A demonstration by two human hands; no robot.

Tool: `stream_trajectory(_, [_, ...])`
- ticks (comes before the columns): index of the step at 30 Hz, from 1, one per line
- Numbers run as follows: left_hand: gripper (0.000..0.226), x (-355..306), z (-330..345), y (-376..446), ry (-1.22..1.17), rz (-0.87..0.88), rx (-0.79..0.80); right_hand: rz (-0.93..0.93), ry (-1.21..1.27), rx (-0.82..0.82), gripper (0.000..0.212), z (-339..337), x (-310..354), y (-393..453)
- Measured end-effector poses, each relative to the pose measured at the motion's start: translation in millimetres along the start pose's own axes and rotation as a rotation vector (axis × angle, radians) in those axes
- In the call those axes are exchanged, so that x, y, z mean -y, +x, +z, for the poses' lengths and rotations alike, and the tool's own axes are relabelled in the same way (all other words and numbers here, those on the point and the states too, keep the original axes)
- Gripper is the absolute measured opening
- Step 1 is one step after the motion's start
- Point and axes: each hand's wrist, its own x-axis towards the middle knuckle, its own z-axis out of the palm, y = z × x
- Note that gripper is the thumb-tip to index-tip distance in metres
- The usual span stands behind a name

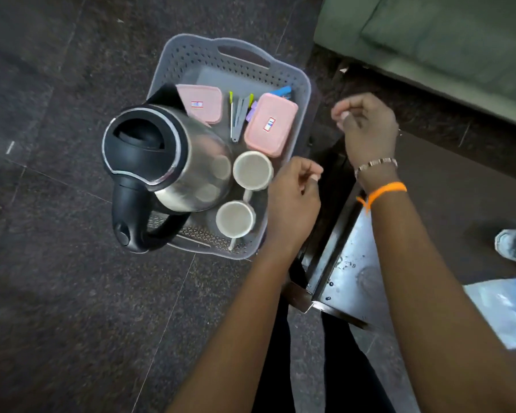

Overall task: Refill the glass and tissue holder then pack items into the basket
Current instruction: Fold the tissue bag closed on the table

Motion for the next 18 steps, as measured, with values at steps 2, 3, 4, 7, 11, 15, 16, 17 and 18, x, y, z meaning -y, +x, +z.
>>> stream_trajectory(2, [0.018,2,18,-15,0.043,0.014,0.048,0.082,0.056,-0.06,0.03,-30,-28,-32])
stream_trajectory(3, [0.017,3,28,-23,0.066,0.017,0.074,0.131,0.082,-0.082,0.029,-45,-43,-50])
stream_trajectory(4, [0.017,5,39,-31,0.083,0.008,0.111,0.172,0.096,-0.093,0.027,-60,-62,-67])
stream_trajectory(7, [0.017,11,76,-61,0.159,-0.051,0.277,0.327,0.052,-0.132,0.018,-107,-123,-118])
stream_trajectory(11, [0.017,33,125,-99,0.412,-0.075,0.506,0.61,0.063,-0.263,0.018,-165,-205,-176])
stream_trajectory(15, [0.018,47,170,-136,0.572,-0.131,0.644,0.822,0.145,-0.498,0.019,-214,-264,-215])
stream_trajectory(16, [0.019,50,181,-144,0.595,-0.15,0.679,0.867,0.135,-0.557,0.019,-225,-276,-221])
stream_trajectory(17, [0.019,52,192,-152,0.612,-0.165,0.71,0.915,0.094,-0.6,0.027,-235,-286,-226])
stream_trajectory(18, [0.019,54,202,-160,0.629,-0.175,0.736,0.949,0.046,-0.636,0.034,-245,-295,-231])
